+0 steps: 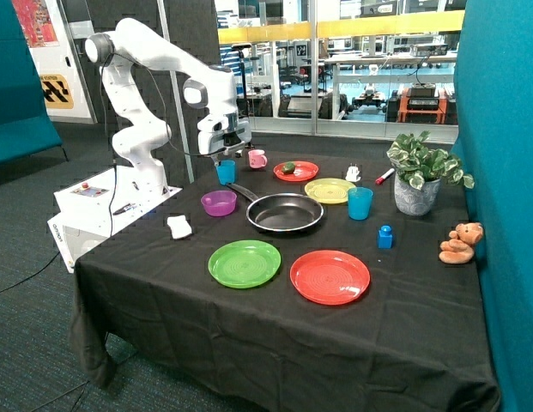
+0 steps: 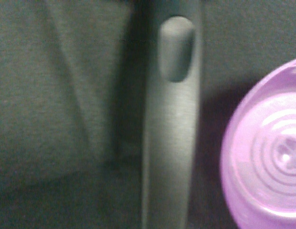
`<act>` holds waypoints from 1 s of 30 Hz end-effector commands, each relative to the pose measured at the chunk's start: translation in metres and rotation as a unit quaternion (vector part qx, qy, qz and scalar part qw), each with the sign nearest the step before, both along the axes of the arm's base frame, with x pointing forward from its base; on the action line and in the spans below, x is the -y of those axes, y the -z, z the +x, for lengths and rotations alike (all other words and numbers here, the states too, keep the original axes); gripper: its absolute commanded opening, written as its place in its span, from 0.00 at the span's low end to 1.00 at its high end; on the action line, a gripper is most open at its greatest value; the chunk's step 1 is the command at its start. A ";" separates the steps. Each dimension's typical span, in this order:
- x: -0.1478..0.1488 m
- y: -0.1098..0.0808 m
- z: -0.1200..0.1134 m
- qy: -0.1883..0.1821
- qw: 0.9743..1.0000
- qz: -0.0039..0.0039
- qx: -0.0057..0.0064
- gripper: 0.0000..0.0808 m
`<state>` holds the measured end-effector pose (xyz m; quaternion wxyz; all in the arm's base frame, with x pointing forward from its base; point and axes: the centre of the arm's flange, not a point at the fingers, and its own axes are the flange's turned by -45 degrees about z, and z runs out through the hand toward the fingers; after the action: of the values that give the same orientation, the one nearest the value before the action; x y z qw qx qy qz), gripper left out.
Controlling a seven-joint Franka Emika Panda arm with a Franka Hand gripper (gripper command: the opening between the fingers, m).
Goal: Clean the pan
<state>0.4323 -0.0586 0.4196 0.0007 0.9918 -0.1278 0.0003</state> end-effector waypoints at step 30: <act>0.098 0.001 -0.015 0.121 0.993 0.001 0.000 0.35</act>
<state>0.4138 -0.1429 0.4158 0.0006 0.9720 -0.2351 0.0056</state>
